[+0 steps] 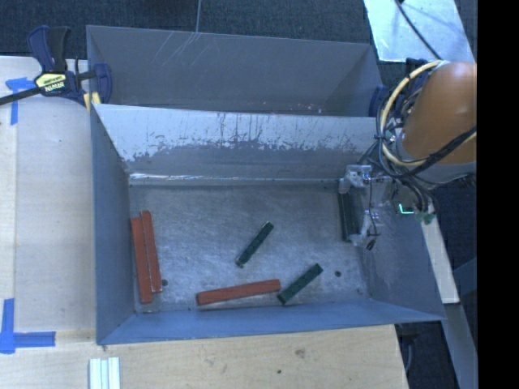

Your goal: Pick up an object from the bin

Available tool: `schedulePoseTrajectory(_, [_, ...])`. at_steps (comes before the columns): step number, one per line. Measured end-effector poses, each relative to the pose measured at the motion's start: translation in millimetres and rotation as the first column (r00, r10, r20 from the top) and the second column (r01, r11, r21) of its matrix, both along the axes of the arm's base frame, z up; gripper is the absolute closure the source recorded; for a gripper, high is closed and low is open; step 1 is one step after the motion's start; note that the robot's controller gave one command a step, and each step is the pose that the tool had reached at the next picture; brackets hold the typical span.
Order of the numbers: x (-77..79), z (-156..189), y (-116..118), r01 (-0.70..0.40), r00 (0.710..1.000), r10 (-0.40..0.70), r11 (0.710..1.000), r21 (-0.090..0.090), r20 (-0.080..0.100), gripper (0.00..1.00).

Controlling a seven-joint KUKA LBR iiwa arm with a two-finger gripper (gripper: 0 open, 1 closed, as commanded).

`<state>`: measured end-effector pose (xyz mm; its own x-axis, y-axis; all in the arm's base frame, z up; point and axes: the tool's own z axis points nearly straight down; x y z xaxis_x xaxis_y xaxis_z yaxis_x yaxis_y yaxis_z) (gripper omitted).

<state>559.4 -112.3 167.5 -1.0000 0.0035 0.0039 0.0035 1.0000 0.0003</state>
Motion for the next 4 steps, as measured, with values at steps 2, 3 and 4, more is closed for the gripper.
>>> schedulePoseTrajectory(2, [-59.4, -12, 52, -0.556, 0.831, 0.556, 0.831, -0.004, 0.011, 0.0])
schedulePoseTrajectory(3, [-58.7, -96, 115, -0.619, 0.786, 0.619, 0.785, 0.005, 0.003, 0.0])
schedulePoseTrajectory(4, [-75.2, -96, 171, -0.646, 0.763, 0.646, 0.763, -0.004, 0.013, 0.0])
